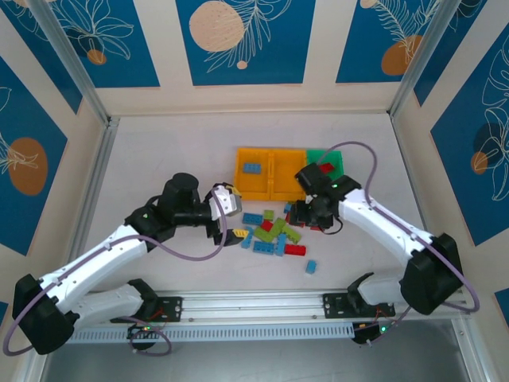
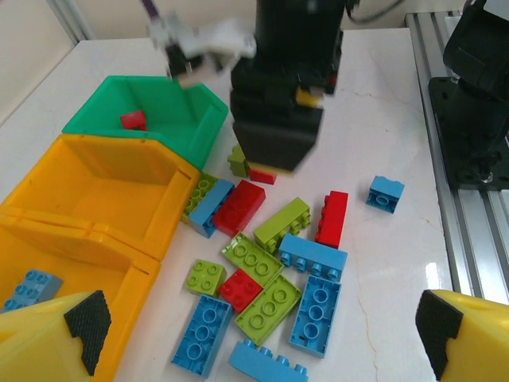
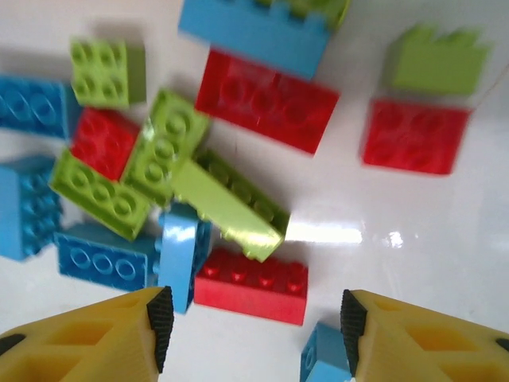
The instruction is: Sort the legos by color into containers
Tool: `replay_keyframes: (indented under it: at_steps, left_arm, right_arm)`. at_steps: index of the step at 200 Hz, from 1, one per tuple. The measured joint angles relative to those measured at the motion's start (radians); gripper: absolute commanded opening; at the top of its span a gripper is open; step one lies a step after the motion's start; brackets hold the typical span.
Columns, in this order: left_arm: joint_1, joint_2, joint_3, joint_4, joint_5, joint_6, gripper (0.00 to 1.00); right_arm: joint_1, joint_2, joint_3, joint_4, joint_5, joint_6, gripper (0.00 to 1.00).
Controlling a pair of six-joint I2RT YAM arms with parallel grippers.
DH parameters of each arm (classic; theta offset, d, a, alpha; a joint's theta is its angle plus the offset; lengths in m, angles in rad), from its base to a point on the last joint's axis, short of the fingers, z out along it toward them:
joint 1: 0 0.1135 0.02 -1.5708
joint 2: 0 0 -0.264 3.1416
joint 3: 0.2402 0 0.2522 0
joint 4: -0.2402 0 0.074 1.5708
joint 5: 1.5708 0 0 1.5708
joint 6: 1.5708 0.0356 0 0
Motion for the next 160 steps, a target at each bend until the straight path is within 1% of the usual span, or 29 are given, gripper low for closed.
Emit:
replay_keyframes:
  at_steps: [29, 58, 95, 115, 142, 160]
  left_arm:
    - [0.0, 0.024, 0.023, -0.01, 0.004, 0.003, 1.0]
    - [-0.003, 0.024, 0.023, -0.012, 0.003, 0.002, 1.0]
    - [-0.009, 0.024, 0.023, -0.015, 0.002, -0.003, 1.0]
    - [-0.009, 0.024, 0.023, -0.025, 0.002, -0.005, 1.0]
    - [-0.009, 0.024, 0.023, -0.029, 0.002, -0.005, 1.0]
    - [-0.009, 0.026, 0.023, -0.029, 0.002, -0.006, 1.0]
  right_arm:
    - [0.056, 0.167, 0.031, -0.007, -0.012, -0.021, 0.64]
    - [0.069, 0.278, 0.05, -0.002, 0.005, -0.035, 0.63]
    - [0.069, 0.302, 0.057, 0.013, 0.011, -0.04, 0.59]
    - [0.069, 0.314, 0.066, 0.012, 0.013, -0.038, 0.53]
    - [0.066, 0.319, 0.068, 0.014, 0.018, -0.028, 0.44]
    - [0.056, 0.322, 0.065, 0.019, 0.027, -0.016, 0.41]
